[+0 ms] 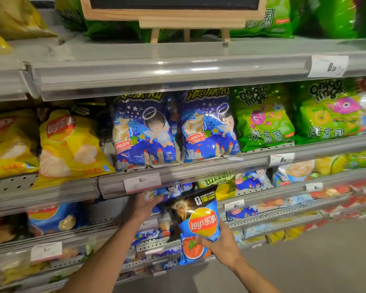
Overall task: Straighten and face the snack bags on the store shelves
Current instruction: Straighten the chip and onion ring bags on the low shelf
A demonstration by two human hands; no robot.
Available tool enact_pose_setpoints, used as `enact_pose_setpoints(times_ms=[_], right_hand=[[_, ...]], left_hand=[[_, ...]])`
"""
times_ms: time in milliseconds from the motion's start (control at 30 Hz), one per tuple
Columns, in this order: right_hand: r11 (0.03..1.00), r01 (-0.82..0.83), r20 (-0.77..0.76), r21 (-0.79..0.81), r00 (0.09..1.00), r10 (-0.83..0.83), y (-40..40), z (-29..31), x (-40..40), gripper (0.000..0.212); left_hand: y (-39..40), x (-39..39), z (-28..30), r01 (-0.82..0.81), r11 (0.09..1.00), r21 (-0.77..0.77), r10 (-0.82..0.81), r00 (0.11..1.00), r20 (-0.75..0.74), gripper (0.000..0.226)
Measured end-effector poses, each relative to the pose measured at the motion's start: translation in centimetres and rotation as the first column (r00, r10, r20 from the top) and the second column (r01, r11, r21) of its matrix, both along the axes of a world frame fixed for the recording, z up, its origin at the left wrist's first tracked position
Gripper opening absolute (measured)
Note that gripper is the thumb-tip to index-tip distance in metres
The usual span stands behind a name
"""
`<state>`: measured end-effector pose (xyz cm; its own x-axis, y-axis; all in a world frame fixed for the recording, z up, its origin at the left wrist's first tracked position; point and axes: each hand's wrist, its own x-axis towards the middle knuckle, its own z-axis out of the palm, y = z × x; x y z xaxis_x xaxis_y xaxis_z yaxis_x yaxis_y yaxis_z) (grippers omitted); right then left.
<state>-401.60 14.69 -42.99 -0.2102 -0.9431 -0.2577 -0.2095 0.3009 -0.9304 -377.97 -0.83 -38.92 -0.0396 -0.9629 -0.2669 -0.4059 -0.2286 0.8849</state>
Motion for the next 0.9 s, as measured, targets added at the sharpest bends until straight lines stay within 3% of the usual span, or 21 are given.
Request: enact_pose_setpoints(times_ms=[167, 367, 533, 633, 767, 900], right_hand=[[0.999, 0.052, -0.045, -0.008, 0.998, -0.052, 0.5, 0.3, 0.4, 0.060], [0.999, 0.037, -0.084, -0.015, 0.996, -0.038, 0.0, 1.0, 3.3, 0.057], [0.999, -0.031, -0.096, -0.020, 0.995, 0.029, -1.4, 1.8, 8.1, 0.055], [0.995, -0.100, -0.108, -0.013, 0.989, 0.098, -2.9, 2.4, 12.0, 0.052], [0.981, -0.195, -0.136, 0.005, 0.972, 0.193, -5.5, 3.2, 17.5, 0.053], [0.986, -0.161, -0.203, -0.040, 0.968, 0.150, -8.7, 4.2, 22.1, 0.049]], left_hand=[[-0.2, 0.8, 0.4, 0.114, 0.993, -0.034, -0.103, 0.965, 0.241, 0.060], [1.3, 3.3, 0.6, 0.146, 0.987, -0.068, -0.113, 0.930, 0.350, 0.048], [4.4, 8.9, -0.2, 0.244, 0.907, -0.344, 0.039, 0.763, 0.645, 0.031], [6.5, 12.7, -1.3, 0.300, 0.853, -0.428, 0.148, 0.647, 0.748, 0.026], [8.4, 16.9, -1.7, 0.301, 0.898, -0.320, 0.118, 0.536, 0.836, 0.049], [9.2, 20.3, -1.9, 0.352, 0.898, -0.265, 0.047, 0.521, 0.852, 0.063]])
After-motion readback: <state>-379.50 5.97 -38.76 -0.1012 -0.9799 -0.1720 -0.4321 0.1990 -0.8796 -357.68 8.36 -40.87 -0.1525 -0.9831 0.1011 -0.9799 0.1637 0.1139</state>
